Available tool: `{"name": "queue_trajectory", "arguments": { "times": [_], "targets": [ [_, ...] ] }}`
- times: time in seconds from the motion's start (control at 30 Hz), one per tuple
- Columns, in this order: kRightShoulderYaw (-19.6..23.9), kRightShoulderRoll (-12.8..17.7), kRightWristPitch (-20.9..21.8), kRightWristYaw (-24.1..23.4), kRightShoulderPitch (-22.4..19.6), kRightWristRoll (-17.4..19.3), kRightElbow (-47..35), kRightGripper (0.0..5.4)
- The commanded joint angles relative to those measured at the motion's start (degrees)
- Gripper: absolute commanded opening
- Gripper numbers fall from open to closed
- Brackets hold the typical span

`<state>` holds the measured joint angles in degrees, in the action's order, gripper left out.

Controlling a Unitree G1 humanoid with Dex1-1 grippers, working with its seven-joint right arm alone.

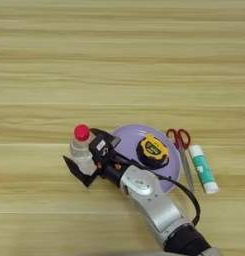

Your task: Move the objects on the table

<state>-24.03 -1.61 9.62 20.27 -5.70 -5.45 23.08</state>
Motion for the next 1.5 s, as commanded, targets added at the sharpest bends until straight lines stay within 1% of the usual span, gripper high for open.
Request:
{"name": "queue_trajectory", "arguments": {
  "times": [0.03, 0.13, 0.3, 0.7, 0.97, 1.03, 1.17, 1.3, 1.37, 1.5],
  "targets": [
    [0.89, -1.6, 1.47, -0.85, -2.44, 0.23, -3.18, 5.38],
    [0.88, -1.47, 1.71, -0.66, -2.15, 0.42, -4.95, 5.38],
    [0.68, -1.44, 0.52, -0.12, -1.17, 0.88, -9.58, 5.38],
    [-0.68, -1.28, -4.89, 1.25, 2.36, 2.14, -22.24, 5.38],
    [-0.54, -0.69, -8.08, 0.99, 3.06, 2.97, -30.54, 5.38],
    [0.27, -0.47, -8.65, 0.48, 2.81, 3.22, -32.31, 5.38],
    [3.27, 0.2, -9.17, -0.48, 1.85, 3.97, -34.02, 5.38],
    [6.27, 1.3, -7.98, -1.99, 0.75, 3.14, -35.06, 5.38],
    [7.67, 1.79, -8.22, -2.44, 0.81, 3.55, -35.93, 5.38],
    [11.51, 3.71, -8.93, -3.11, 2.36, 4.45, -38.3, 5.38]
  ]
}}
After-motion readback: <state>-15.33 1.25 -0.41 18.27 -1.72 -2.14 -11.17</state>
